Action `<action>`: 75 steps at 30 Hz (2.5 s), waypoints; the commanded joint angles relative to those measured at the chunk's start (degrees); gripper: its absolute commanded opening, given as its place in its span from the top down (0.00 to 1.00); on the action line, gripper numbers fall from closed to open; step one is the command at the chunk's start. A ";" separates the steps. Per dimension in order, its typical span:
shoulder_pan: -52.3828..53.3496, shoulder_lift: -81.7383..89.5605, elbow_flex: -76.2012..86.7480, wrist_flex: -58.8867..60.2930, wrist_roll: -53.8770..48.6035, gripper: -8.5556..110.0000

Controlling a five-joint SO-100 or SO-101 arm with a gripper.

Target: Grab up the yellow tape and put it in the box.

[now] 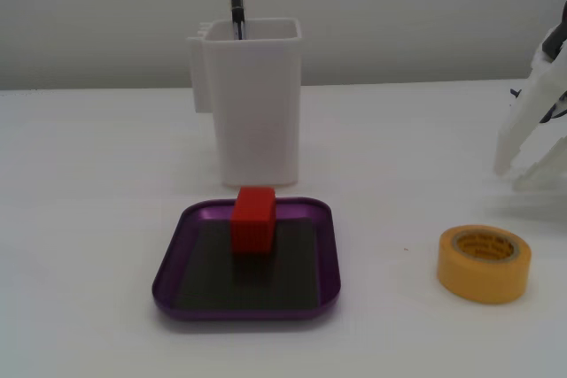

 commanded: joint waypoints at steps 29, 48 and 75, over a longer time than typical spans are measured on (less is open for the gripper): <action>-9.14 2.46 -21.53 -1.14 -6.06 0.91; -22.68 -73.21 -53.26 9.84 -12.13 0.79; -24.70 -79.89 -57.57 2.37 -13.80 0.73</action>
